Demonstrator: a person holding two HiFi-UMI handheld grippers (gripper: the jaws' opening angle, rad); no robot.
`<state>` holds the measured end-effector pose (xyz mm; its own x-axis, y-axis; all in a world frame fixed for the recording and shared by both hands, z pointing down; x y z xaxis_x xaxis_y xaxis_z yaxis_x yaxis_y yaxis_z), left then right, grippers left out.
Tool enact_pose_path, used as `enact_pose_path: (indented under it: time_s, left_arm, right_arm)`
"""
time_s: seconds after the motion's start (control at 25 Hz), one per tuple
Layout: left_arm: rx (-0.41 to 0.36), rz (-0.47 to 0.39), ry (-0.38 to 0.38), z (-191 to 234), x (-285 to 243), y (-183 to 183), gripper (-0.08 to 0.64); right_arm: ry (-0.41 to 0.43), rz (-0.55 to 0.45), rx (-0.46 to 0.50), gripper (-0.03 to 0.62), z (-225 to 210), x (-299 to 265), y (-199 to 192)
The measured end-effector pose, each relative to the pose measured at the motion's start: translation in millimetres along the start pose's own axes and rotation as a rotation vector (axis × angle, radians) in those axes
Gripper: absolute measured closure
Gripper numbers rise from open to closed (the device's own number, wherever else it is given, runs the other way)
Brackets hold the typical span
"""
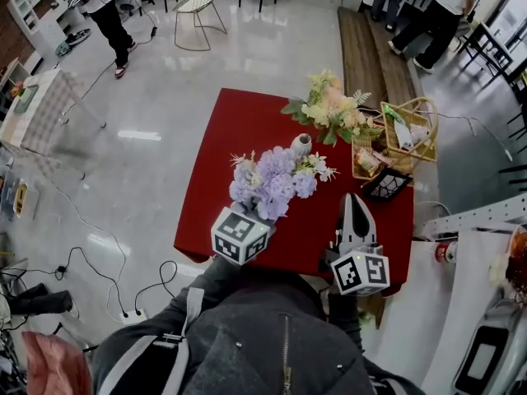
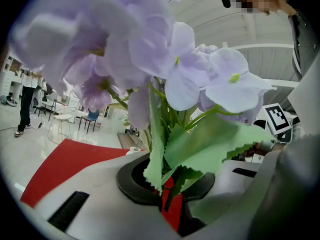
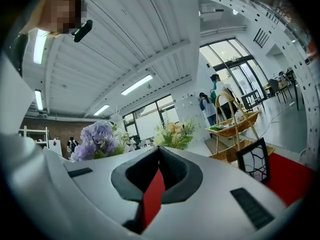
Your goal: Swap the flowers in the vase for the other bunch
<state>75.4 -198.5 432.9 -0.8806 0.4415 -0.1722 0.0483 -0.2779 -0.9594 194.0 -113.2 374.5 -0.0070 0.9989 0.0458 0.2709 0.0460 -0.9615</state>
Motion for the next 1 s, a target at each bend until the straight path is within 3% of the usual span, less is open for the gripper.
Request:
enact_pose_path:
  time_s: [1.0]
  left_arm:
    - [0.069, 0.018, 0.013, 4, 6, -14, 0.512]
  right_arm:
    - [0.015, 0.039, -0.051, 0.581, -2, -5, -20]
Point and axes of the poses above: the fingertips, and each gripper's own axes: x backward along the fingers, z to its left, y out of its top, the point moved 2 cm from there along x, backward along the fingers, and after that the axes turned 7 degrees about y, right-handed, at the moved point
